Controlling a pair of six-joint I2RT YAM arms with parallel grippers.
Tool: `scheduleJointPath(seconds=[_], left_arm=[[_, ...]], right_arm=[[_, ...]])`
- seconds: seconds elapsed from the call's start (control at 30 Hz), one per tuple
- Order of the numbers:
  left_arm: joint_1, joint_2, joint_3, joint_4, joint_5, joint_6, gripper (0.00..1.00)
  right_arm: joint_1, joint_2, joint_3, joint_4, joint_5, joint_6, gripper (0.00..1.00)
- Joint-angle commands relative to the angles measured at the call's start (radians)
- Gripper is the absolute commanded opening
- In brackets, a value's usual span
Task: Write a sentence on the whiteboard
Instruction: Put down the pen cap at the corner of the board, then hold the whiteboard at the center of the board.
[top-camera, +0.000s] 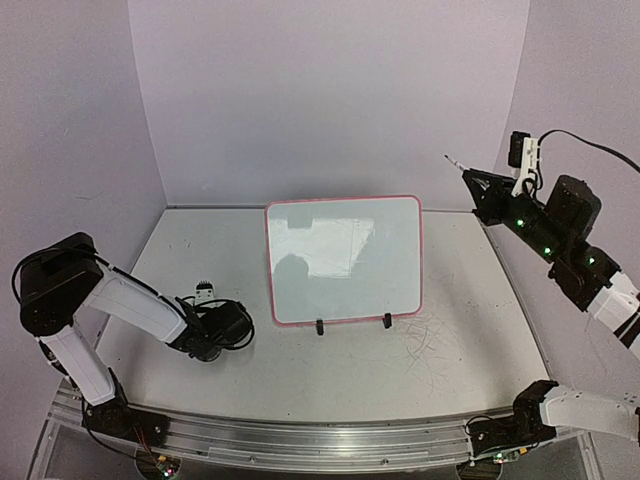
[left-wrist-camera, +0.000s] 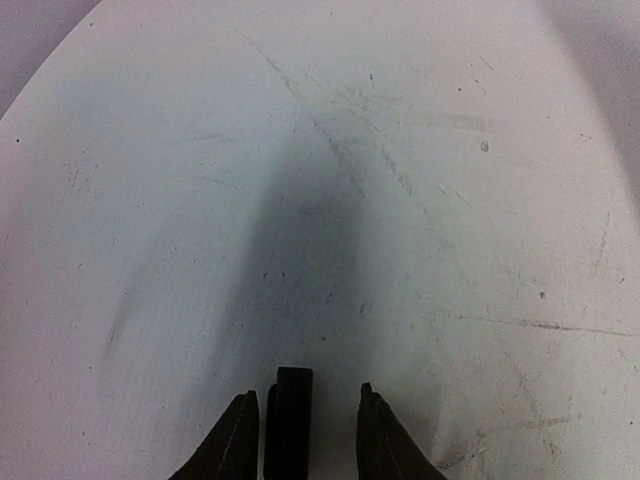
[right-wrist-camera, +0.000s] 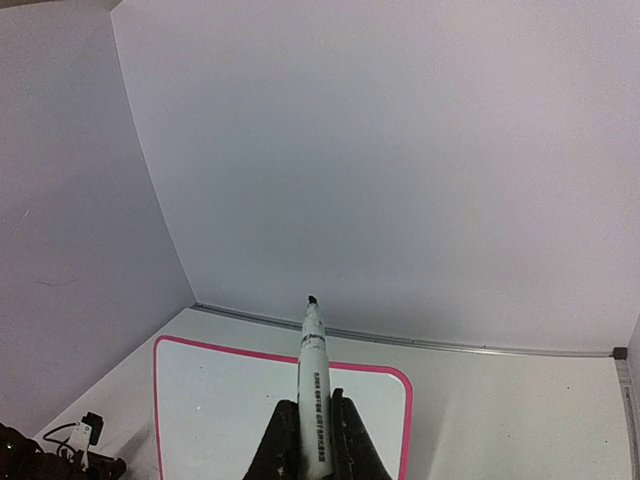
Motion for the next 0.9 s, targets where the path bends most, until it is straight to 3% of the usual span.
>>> scheduleJointPath(seconds=[0.0,0.27,0.47,0.6,0.77,0.87], left_arm=[[0.002,-0.086,0.020,-0.038,0.053,0.041,0.42],[0.004,-0.354,0.082,-0.164,0.017,0.126,0.72],[0.088,-0.545,0.121,-0.182,0.072,0.292,0.78],[0.285,-0.636,0.125,-0.061,0.332,0.467,0.83],[0.583,-0.537,0.175,0.033,0.905,0.595,0.88],[0.687,-0.507,0.146,0.165,1.159,0.597,0.90]], right_arm=[[0.000,-0.020,0.002,0.035,0.007,0.014,0.00],[-0.001,0.026,0.011,-0.080,0.109,0.019,0.00],[0.002,0.044,0.009,-0.140,0.116,0.028,0.00],[0.001,0.067,0.022,-0.146,0.056,0.033,0.00],[0.028,0.115,0.044,-0.139,-0.032,0.064,0.00],[0.076,0.145,0.059,-0.138,-0.011,0.071,0.00]])
